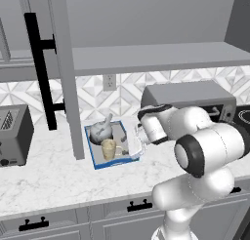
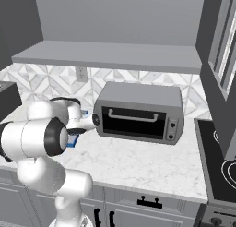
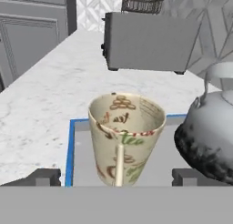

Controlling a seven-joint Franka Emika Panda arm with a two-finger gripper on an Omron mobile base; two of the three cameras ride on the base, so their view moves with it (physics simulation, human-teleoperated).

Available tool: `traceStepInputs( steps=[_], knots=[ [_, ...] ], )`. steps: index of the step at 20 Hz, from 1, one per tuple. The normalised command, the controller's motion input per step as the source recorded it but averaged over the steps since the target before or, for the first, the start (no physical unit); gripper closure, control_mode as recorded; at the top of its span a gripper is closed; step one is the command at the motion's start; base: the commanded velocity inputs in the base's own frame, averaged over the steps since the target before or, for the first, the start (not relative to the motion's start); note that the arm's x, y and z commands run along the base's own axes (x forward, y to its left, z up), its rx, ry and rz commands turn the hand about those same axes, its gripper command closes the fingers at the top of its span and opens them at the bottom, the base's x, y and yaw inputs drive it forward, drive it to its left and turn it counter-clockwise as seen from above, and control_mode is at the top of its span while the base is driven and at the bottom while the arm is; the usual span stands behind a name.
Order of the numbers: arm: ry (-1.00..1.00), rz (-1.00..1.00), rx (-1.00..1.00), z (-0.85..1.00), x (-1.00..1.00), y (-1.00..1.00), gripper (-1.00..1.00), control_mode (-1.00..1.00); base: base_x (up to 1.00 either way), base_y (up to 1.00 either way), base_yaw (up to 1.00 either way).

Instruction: Pick the kettle from the counter and place it on the tray. Then pick the mug from the cabinet and place it on the tray. Then close the cabinet doors.

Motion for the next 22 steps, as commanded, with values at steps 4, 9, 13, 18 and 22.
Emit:
traceStepInputs(
  steps=[4, 9, 13, 18, 22],
  knots=[
    [0.14, -0.2, 0.0, 0.85, -0.42, -0.25, -1.0, -1.0, 0.0, 0.0, 0.0],
    [0.28, -0.33, -0.02, 0.8, -0.44, -0.18, -1.0, -1.0, 0.0, 0.0, 0.0],
    [0.02, -0.03, 0.0, 0.0, 0.0, -0.02, -1.0, -1.0, 0.0, 0.0, 0.0],
    [0.28, -0.4, 0.0, 0.34, -0.16, -0.5, -1.0, -1.0, 0.0, 0.0, 0.0],
    [0.53, -0.64, 0.0, 0.88, 0.0, -0.75, -1.0, -1.0, 0.0, 0.0, 0.0]
  ],
)
